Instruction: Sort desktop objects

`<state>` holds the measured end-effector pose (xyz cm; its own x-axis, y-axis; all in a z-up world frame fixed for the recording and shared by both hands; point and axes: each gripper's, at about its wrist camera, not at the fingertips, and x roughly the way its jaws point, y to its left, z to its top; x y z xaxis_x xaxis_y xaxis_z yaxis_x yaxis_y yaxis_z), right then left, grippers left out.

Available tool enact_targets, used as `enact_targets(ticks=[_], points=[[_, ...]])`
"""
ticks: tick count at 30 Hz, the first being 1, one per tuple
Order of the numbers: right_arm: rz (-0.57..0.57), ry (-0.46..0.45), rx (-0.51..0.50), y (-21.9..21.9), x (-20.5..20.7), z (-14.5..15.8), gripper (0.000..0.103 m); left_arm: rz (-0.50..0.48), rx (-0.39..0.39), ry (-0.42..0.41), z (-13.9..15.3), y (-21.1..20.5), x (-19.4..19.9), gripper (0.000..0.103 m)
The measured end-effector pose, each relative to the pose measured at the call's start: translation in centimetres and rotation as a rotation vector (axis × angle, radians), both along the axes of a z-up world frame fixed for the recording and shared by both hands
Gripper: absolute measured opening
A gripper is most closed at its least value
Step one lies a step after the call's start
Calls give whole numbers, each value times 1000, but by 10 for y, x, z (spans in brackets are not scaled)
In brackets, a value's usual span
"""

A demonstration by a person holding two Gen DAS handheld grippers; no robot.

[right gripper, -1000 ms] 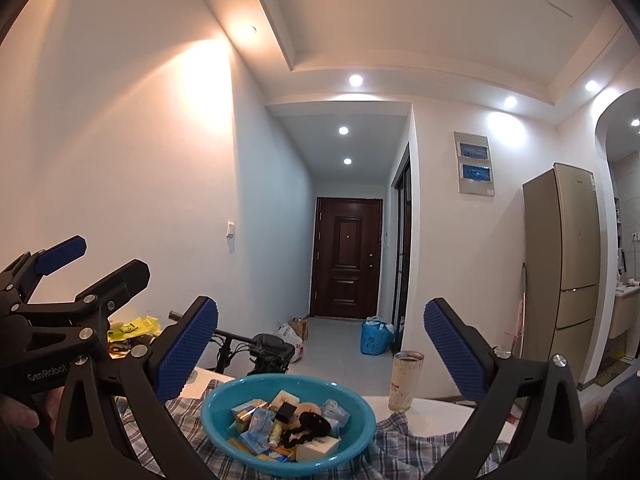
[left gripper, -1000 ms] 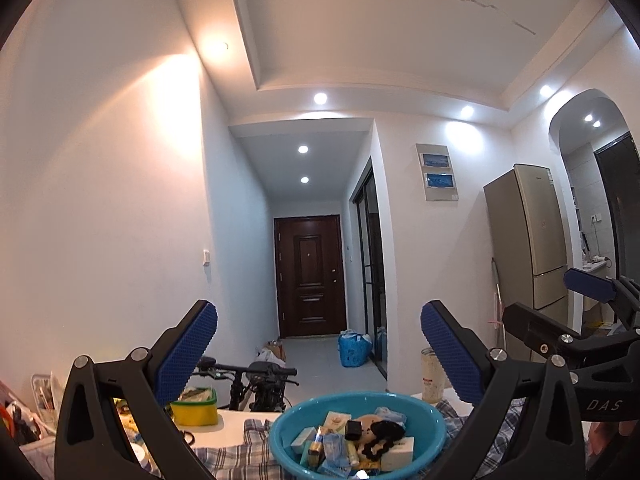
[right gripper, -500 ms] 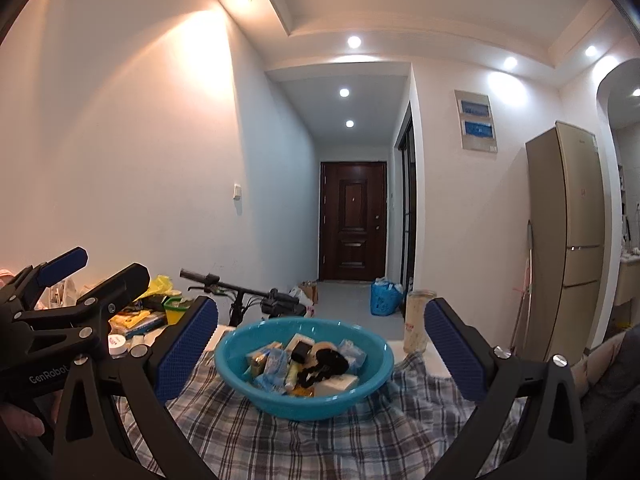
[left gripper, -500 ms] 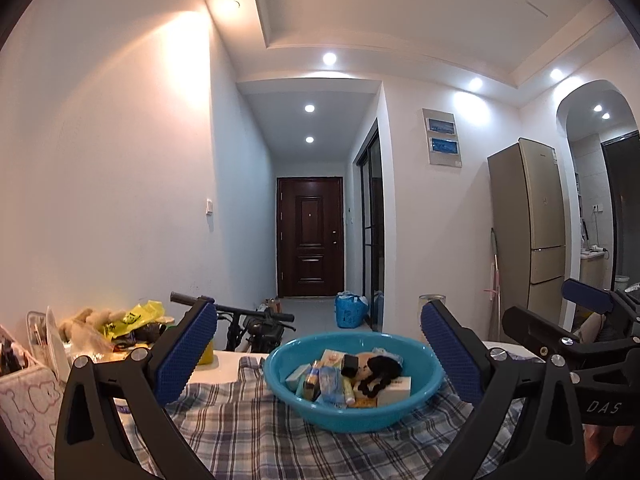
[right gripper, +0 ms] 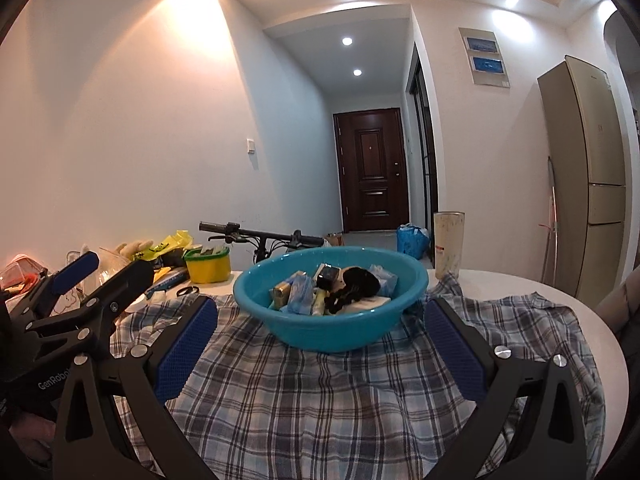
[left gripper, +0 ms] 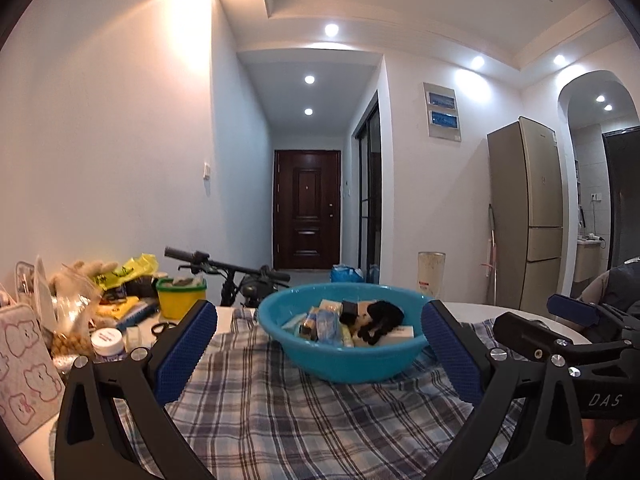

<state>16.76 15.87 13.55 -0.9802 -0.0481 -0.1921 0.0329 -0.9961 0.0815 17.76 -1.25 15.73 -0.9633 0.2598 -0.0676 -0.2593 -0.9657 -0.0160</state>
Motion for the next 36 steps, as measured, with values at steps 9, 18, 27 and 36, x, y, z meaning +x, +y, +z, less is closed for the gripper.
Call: enact_targets(ticks=[9, 18, 27, 36], points=[[-26, -28, -15, 5, -16, -24, 103, 21, -49, -50, -30, 9, -19, 103], [-57, -32, -13, 9, -29, -42, 103, 72, -105, -85, -60, 16, -42, 103], [-81, -35, 22, 9, -41, -53, 103, 74, -47, -156, -66, 4, -57, 103], [-114, -103, 68, 4, -53, -61, 103, 73, -47, -229, -72, 3, -71, 103]])
